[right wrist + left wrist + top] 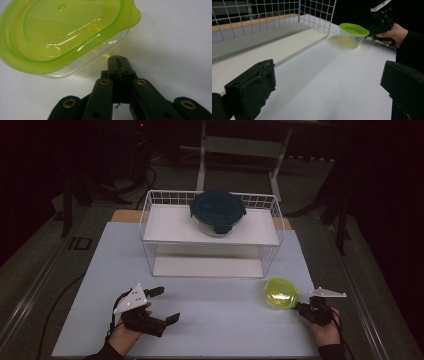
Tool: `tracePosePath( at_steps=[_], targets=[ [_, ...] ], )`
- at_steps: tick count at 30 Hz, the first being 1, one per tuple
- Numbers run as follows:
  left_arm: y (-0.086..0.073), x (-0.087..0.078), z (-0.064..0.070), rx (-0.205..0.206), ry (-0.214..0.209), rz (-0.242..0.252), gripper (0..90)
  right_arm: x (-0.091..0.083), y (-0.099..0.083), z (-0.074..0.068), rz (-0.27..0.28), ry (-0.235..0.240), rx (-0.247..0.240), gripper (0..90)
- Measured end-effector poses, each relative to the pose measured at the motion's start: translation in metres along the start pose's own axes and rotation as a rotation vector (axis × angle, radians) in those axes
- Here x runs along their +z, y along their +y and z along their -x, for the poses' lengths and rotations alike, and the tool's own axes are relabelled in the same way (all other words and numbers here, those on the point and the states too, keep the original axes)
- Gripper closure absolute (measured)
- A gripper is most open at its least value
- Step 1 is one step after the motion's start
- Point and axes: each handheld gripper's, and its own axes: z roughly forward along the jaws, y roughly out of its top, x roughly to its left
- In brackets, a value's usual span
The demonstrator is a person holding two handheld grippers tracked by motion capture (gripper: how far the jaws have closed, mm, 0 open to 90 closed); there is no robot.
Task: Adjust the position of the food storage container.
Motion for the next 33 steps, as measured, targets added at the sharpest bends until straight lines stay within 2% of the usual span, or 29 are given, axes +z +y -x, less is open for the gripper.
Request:
tracePosePath(
  at_steps=[17, 23, 27, 33],
  targets=[
    [0.000, 0.000, 0.000, 0.001, -0.001, -0.002, 0.0, 0.017, 0.017, -0.017, -0.026, 0.041, -0.054, 90.0],
    [0.000, 0.000, 0.000, 0.001, -0.001, -0.002, 0.0, 0.012, 0.016, -0.013, -0.014, 0.021, -0.036, 90.0],
    [0.000, 0.000, 0.000, 0.003, -0.001, -0.004, 0.0, 0.011, 0.017, -0.015, -0.010, 0.028, -0.039, 90.0],
    [0.000, 0.000, 0.000, 0.002, 0.000, -0.002, 0.0, 0.020, 0.021, -0.022, -0.026, 0.050, -0.056, 90.0]
  ],
)
